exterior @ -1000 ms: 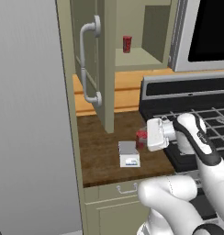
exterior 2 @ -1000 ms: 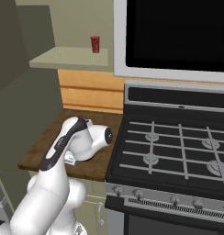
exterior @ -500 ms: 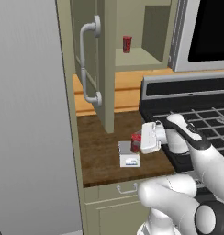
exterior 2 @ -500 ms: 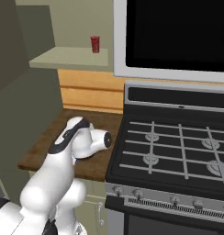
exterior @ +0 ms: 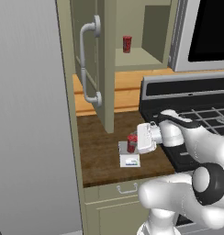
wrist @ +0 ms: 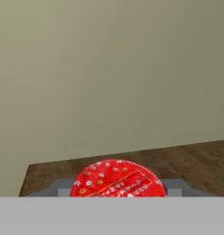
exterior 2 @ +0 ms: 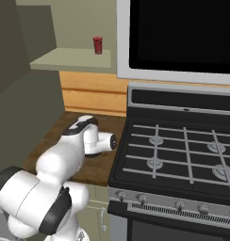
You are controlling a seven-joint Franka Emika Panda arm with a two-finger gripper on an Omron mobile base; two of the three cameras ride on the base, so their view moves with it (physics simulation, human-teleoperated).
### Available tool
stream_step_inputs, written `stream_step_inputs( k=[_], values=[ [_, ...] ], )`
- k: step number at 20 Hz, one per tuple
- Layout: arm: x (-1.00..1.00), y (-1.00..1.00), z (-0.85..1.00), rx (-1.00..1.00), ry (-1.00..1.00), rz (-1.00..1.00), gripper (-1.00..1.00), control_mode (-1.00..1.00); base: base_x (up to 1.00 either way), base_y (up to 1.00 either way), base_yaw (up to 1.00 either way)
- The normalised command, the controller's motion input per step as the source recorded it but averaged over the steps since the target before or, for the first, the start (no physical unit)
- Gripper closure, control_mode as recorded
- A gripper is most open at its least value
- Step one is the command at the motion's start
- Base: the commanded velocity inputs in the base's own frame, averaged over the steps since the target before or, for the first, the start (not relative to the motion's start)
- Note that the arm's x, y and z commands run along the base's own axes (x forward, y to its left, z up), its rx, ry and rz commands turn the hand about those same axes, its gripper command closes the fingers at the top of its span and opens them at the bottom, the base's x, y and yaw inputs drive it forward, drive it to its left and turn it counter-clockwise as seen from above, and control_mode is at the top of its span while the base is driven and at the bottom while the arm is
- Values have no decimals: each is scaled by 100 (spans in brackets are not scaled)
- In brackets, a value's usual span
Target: Pick the yogurt and place it on the digital scale for weighing, and close the cabinet.
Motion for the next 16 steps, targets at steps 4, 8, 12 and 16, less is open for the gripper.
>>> stream_step_inputs(
  k=[4,8,12,16],
  values=[
    [17,-1,-20,0,0,3,100,-100,0,0,0],
    [31,0,-5,1,-4,0,100,-100,0,0,0],
    [13,0,-1,0,-1,0,100,-100,0,0,0],
    [0,0,-19,0,0,0,100,-100,0,0,0]
  ],
)
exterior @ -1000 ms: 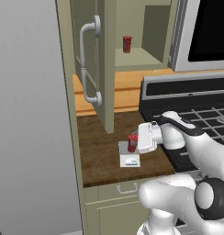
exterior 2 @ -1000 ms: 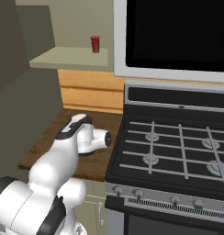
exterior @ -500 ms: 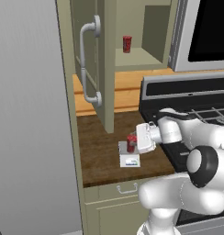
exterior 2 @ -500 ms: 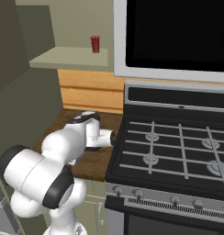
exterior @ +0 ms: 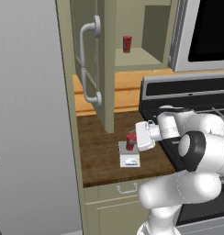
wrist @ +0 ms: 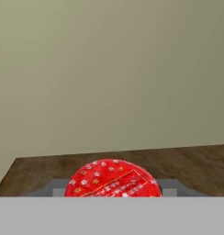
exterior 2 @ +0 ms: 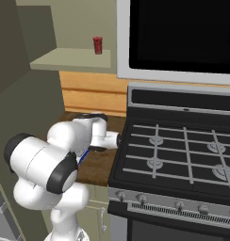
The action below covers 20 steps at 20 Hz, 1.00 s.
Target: Pick the yogurt and place it on the digital scale for weighing, and close the cabinet.
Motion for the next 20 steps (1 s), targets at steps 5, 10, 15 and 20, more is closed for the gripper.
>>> stream_step_inputs(
  k=[5,10,15,20],
  values=[
    [0,0,-33,0,-3,0,100,-100,0,0,0],
    [-7,15,-26,0,-7,0,-100,-100,0,0,0],
    [0,0,0,0,-3,0,-100,-100,0,0,0],
    [-1,-2,2,0,-1,0,-100,-100,0,0,0]
  ],
)
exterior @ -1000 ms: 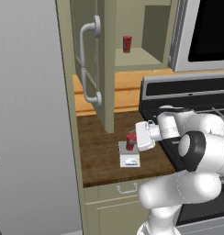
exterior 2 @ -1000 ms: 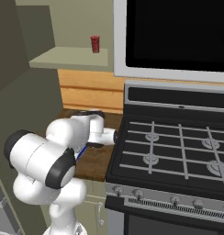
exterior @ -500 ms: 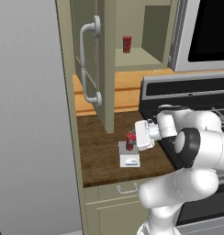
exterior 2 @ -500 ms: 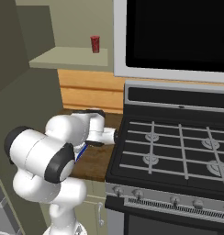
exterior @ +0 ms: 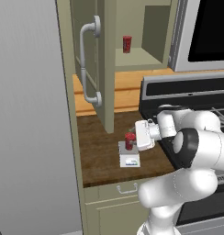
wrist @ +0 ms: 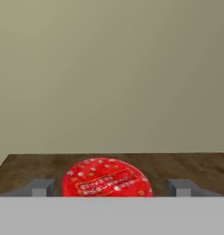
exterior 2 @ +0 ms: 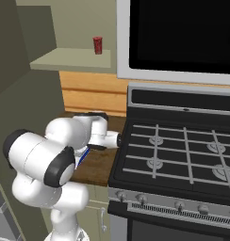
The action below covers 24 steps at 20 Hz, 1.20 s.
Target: Pick the yogurt and place it on the digital scale for weighing, and close the cabinet.
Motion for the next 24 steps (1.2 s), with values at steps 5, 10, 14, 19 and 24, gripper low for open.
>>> stream_step_inputs(
  k=[5,10,14,19,24],
  values=[
    [-3,0,17,0,-6,0,-100,-100,0,0,0],
    [-31,-8,42,1,-26,0,-100,-100,0,0,0],
    [-52,-8,71,0,-32,0,-100,-100,0,0,0],
    [-78,-12,95,0,-19,0,-100,-100,0,0,0],
    [-100,-18,95,5,-29,0,-100,-100,0,0,0]
  ],
)
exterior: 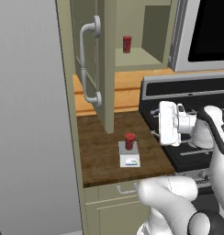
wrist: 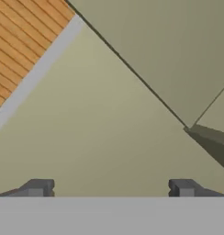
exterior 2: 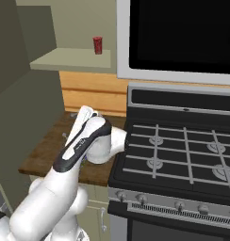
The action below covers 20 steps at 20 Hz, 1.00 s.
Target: Pick the yogurt and place it on the digital scale for weighing, and close the cabinet.
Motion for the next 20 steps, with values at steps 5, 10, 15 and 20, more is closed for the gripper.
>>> stream_step_inputs(
  k=[5,10,15,20],
  values=[
    [-100,-2,90,0,-25,0,-100,-100,0,0,0],
    [-100,0,87,0,-29,0,-100,-100,0,0,0],
    [-100,0,68,0,-28,-2,-100,-100,0,0,0],
    [-99,31,37,0,-28,-14,-100,-100,0,0,0]
  ],
)
